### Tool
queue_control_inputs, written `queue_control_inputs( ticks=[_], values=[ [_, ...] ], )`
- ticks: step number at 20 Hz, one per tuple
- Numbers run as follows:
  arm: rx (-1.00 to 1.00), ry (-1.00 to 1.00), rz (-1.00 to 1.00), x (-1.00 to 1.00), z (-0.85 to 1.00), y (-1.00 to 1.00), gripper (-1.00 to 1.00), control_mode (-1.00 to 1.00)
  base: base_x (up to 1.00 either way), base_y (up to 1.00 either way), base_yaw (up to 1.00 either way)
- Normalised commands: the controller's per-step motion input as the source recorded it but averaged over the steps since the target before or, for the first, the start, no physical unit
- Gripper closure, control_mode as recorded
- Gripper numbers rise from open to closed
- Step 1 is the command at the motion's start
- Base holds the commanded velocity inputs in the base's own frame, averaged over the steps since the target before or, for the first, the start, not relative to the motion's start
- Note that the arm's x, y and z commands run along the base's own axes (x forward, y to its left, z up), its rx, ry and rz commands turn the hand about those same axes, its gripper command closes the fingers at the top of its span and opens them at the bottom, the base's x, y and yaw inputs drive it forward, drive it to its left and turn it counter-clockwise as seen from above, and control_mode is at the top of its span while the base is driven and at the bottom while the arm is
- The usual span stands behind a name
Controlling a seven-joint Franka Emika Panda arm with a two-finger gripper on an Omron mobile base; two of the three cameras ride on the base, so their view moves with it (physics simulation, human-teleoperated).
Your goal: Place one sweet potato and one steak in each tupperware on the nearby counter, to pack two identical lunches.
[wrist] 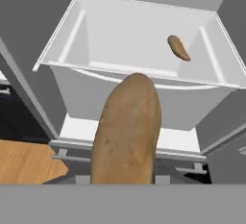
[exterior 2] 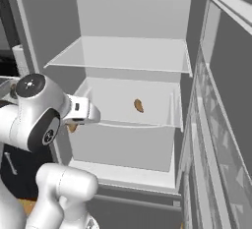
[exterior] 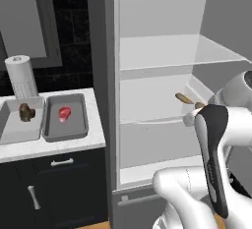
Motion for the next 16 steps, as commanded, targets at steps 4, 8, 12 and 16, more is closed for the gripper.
queue_control_inputs(
  ticks=[4,8,12,16],
  values=[
    [0.0,0.0,0.0,0.0,0.0,0.0,1.0,1.0,-1.0,0.15,0.09],
    [0.0,0.0,0.0,0.0,0.0,0.0,1.0,1.0,-0.7,0.9,0.1],
    [0.0,0.0,0.0,0.0,0.0,0.0,1.0,1.0,0.04,1.0,0.03],
    [0.0,0.0,0.0,0.0,0.0,0.0,1.0,1.0,0.64,1.0,0.0]
  ],
)
